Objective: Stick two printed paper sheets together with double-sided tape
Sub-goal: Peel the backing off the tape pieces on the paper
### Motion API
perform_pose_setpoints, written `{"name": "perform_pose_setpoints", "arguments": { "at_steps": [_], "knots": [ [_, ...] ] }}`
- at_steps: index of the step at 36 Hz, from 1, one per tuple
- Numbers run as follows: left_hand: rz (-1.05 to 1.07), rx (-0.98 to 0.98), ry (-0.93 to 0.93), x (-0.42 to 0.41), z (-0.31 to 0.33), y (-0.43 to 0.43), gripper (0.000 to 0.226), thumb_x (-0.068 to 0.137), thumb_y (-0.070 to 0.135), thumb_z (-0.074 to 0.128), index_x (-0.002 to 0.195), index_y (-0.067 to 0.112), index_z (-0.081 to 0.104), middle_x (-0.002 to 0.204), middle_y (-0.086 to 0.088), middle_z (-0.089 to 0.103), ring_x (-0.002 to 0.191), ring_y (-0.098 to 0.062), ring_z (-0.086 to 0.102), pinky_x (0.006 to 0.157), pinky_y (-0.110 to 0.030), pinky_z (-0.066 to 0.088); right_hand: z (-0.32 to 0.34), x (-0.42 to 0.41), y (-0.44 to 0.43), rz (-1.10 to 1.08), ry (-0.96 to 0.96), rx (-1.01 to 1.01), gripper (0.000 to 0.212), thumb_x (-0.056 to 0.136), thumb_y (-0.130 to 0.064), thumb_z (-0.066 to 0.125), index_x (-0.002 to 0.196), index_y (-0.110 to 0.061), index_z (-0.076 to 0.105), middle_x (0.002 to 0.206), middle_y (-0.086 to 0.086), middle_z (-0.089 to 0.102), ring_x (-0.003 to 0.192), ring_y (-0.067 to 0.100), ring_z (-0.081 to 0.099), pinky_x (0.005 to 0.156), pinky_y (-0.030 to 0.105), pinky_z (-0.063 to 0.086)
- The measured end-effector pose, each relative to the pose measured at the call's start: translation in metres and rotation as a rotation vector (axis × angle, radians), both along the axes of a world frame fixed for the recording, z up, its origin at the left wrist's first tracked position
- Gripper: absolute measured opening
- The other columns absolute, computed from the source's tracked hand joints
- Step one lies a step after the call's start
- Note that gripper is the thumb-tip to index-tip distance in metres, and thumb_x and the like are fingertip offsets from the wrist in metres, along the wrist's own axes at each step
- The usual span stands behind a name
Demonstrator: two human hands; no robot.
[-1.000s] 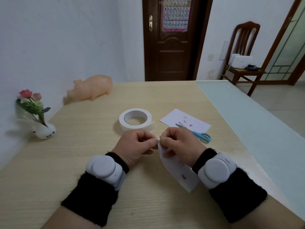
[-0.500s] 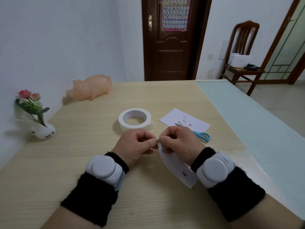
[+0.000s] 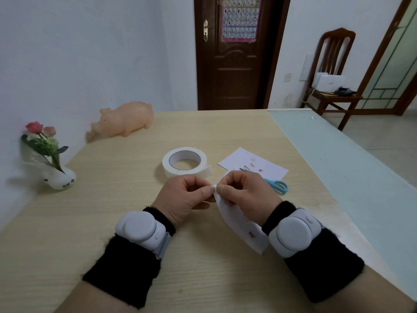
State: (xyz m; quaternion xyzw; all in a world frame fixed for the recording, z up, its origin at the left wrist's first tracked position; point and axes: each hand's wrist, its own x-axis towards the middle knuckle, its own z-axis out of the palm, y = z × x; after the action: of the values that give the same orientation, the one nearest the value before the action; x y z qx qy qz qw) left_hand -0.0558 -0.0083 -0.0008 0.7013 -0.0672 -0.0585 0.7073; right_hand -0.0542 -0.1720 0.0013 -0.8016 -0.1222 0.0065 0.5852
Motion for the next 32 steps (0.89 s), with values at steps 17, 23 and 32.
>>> {"name": "perform_pose_setpoints", "arguments": {
  "at_steps": [17,23,32],
  "knots": [
    [-0.045,0.071,-0.058,-0.0015,-0.001,-0.0019,0.01,0.08,0.001,0.067,0.072,0.007,0.067,0.063,-0.001,0.069,0.064,-0.01,0.067,0.058,-0.022,0.055,0.0006,-0.0012,0.0013,-0.057,-0.02,-0.094,0.018,0.074,-0.012,0.063,0.058,-0.022,0.062,0.055,-0.006,0.061,0.059,0.011,0.057,0.063,0.031,0.051],
    [-0.039,0.057,-0.039,-0.0007,-0.0022,-0.0028,0.009,0.08,0.002,0.067,0.072,0.006,0.066,0.063,-0.003,0.069,0.064,-0.011,0.067,0.057,-0.021,0.055,-0.0012,-0.0001,0.0015,-0.067,-0.028,-0.084,0.022,0.074,-0.01,0.062,0.056,-0.022,0.06,0.055,-0.008,0.06,0.06,0.011,0.055,0.063,0.032,0.049],
    [-0.038,0.04,-0.031,-0.0013,-0.0009,-0.0023,0.008,0.08,0.003,0.067,0.072,0.004,0.065,0.063,-0.002,0.069,0.062,-0.01,0.067,0.058,-0.021,0.055,-0.0001,-0.0003,0.0015,-0.064,-0.022,-0.079,0.021,0.075,-0.011,0.061,0.057,-0.023,0.061,0.058,-0.007,0.06,0.062,0.011,0.055,0.064,0.032,0.049]
  ]
}}
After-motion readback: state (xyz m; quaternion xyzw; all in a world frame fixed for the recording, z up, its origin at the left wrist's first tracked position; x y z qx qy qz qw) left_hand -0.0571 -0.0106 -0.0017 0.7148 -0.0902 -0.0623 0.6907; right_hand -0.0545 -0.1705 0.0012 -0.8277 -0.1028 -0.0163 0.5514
